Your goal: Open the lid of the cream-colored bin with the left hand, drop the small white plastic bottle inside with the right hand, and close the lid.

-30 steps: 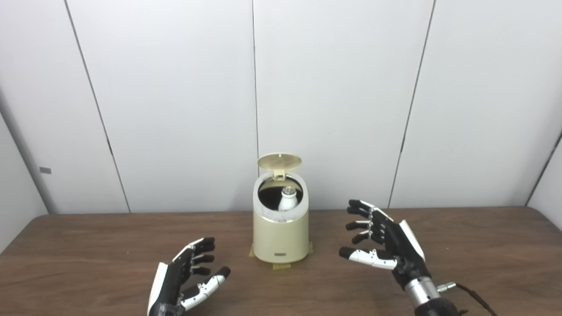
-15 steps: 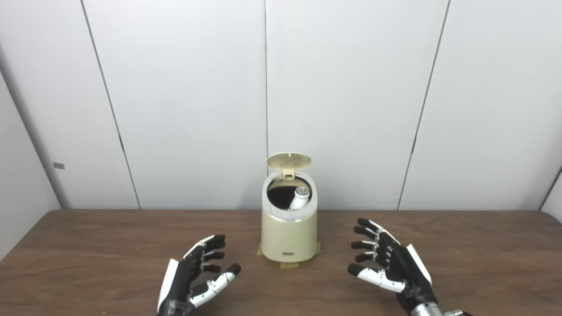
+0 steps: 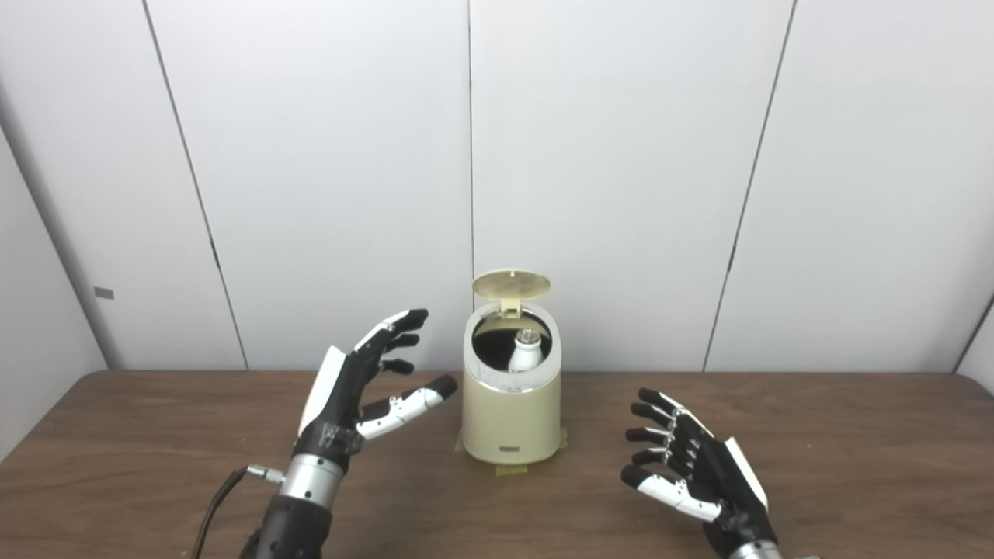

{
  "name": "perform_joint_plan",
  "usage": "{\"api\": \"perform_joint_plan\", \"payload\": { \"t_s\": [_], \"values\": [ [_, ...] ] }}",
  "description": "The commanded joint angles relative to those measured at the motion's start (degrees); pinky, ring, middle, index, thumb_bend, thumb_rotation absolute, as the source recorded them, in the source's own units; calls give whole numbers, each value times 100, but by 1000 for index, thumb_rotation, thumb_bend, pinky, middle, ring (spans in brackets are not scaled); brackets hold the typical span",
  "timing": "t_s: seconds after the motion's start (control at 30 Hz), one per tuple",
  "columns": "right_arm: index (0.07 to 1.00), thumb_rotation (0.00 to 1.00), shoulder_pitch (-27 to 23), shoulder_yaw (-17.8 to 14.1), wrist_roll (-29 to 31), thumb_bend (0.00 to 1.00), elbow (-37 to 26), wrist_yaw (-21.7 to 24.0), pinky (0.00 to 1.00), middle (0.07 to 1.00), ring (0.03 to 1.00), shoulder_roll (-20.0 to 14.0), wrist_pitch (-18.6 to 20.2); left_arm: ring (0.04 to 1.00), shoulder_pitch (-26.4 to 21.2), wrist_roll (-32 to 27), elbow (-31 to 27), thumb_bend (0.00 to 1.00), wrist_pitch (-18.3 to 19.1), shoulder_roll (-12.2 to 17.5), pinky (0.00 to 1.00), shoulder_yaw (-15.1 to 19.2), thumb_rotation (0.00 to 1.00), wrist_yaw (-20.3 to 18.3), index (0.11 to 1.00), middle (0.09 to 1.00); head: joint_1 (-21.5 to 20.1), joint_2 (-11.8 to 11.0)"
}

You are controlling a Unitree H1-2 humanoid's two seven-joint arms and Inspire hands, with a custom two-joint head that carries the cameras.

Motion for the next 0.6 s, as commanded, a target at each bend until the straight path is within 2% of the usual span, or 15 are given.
{"api": "perform_joint_plan", "payload": {
  "t_s": [0.0, 0.1, 0.23, 0.37, 0.57],
  "values": [
    [853, 377, -158, -45, 34, 875, -120, -62, 586, 818, 716, 16, -256, 860, -629, 121, -190, 856, 27, 119, 685, -24, 524, -67, 891, 888, 3, -1],
    [852, 387, -137, -36, 7, 876, -168, -82, 586, 818, 711, 37, -222, 869, -978, 161, -61, 849, 104, 158, 725, -100, 480, -204, 899, 899, -5, -9],
    [853, 379, -125, -47, 32, 870, -144, -83, 585, 816, 712, 53, -241, 884, -1328, 357, 161, 879, 157, 174, 735, -204, 483, -231, 900, 904, -22, -7],
    [853, 385, -106, -48, 19, 869, -123, -106, 575, 815, 698, 76, -290, 967, -1555, 798, 325, 876, 311, 180, 847, -363, 525, -137, 926, 932, -35, -2],
    [851, 403, -78, -28, 16, 874, -132, -111, 566, 811, 688, 99, -307, 963, -1859, 1201, 763, 890, 378, 141, 846, -491, 551, -9, 933, 961, -75, 2]
  ]
}}
